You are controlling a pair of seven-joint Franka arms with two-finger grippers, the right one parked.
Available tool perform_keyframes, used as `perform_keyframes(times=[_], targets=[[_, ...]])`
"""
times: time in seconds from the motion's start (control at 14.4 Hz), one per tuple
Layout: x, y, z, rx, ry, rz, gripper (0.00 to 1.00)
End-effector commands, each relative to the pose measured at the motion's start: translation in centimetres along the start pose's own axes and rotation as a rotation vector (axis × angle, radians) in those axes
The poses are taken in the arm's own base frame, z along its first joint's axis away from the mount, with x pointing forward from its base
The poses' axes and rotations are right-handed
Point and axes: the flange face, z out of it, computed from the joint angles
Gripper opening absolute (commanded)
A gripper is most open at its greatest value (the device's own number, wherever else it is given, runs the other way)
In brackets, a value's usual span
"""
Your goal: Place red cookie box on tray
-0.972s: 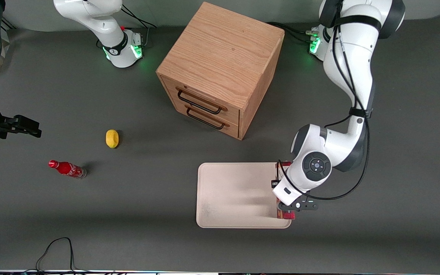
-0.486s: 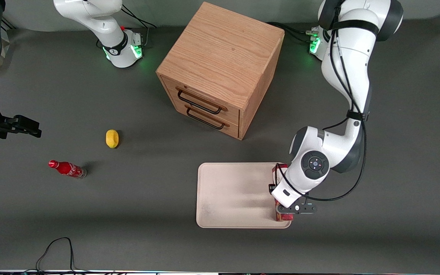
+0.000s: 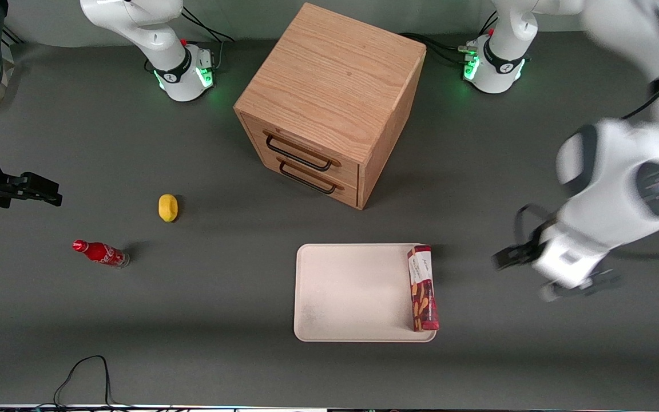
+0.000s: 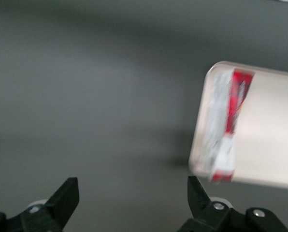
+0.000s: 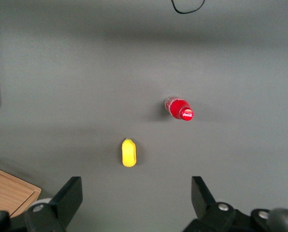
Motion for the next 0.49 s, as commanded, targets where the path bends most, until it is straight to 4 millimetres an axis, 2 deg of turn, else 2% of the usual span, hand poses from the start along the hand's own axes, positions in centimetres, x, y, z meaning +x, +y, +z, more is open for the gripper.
perform_keyframes(times=[0.0,0.14,0.21,0.42], targets=[[-5.3,-6.4,-4.9,0.019,-0.031,0.102,1.0],[-9.2,-10.7,-6.8,0.006,-0.025,0.112,1.0],[-10.6,-11.8,-7.7,0.001,-0.02,0.118,1.0],[-12.0,-12.6,-9.3,0.001,-0.051,0.11,1.0]])
